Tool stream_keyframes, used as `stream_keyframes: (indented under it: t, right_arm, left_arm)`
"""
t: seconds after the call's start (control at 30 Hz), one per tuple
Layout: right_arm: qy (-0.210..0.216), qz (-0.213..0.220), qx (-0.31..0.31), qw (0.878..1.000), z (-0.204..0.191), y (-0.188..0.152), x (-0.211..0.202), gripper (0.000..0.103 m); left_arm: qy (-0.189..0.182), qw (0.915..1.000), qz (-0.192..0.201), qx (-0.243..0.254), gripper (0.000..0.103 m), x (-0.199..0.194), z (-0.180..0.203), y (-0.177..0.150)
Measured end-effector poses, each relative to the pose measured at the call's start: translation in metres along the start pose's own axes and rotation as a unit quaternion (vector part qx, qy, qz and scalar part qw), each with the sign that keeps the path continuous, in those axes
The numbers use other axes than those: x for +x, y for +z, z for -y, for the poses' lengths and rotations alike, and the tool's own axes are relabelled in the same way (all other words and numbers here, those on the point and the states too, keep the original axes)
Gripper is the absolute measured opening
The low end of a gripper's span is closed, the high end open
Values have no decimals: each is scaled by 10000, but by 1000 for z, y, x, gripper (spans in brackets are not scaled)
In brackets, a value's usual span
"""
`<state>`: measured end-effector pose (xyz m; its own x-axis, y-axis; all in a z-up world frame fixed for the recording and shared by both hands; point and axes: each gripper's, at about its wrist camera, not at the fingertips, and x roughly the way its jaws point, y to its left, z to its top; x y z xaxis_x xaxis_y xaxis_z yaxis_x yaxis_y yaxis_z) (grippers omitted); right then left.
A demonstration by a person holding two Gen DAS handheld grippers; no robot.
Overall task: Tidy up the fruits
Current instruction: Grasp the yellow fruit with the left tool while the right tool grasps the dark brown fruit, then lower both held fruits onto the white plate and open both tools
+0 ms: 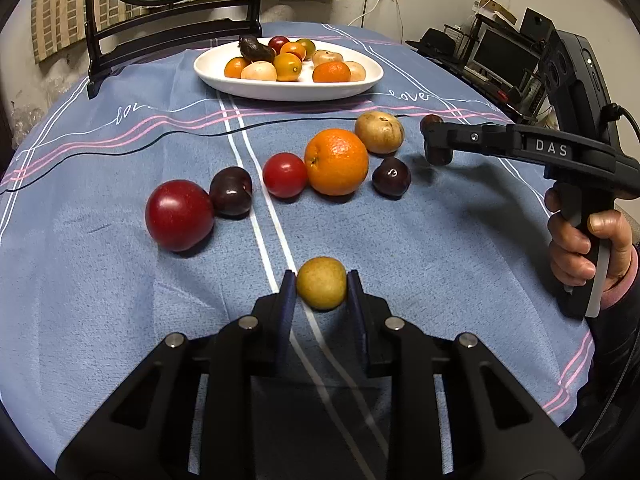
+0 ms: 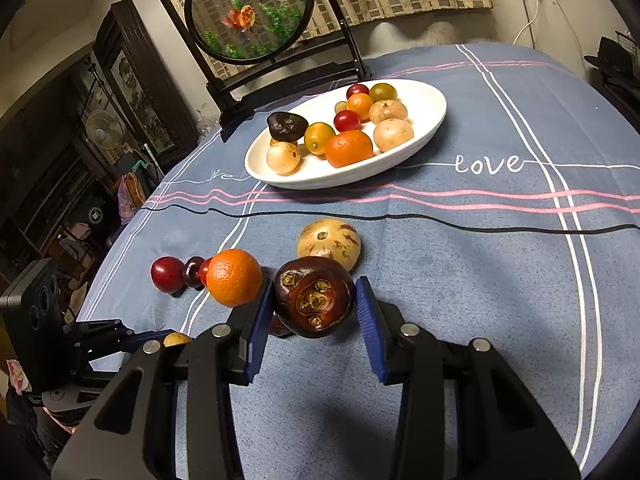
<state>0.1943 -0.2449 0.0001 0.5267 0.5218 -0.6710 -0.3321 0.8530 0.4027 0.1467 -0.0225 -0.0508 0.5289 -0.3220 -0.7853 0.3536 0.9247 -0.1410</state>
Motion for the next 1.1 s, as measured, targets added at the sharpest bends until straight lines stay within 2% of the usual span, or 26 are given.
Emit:
stream_keyframes:
  t: [0.23, 0.37, 0.47, 0.57, 0.73, 0.8, 0.93, 1.07, 1.1]
  right_arm:
    - [-18, 64, 2, 10000, 1, 0, -2, 42]
    - [51, 348, -85, 9993, -3, 3, -12, 42]
    - [157, 609, -21, 9980, -2, 13, -15, 42]
    - [-6, 823, 36, 9966, 3, 36, -9, 42]
    - [-236, 1119, 81, 9934, 15, 80, 17, 42]
    - [-259, 1142, 134, 9930, 21, 96, 33, 42]
    - [-435, 1063, 75, 9934, 27, 111, 58, 42]
    - [-476, 980, 70, 9940, 31, 119, 74, 45]
    - [-461, 960, 79, 9943, 31, 119, 75, 48]
  left_arm:
    - [-83, 9997, 239, 48, 26, -8, 5, 3]
    - [-137, 9988, 424, 179, 26, -17, 8, 17]
    - [-284, 9976, 551, 308, 26, -24, 7, 45]
    - [-231, 9965, 640, 479, 26, -20, 4, 89]
    - [-189, 9973, 632, 333, 26, 14, -9, 160]
    - [-61, 9976, 598, 335, 26, 31, -13, 179]
    - [127, 9982, 451, 371, 26, 64, -17, 199]
    - [146, 9983, 434, 350, 26, 78, -20, 208]
    - [202, 9983, 436, 333, 32, 78, -21, 209]
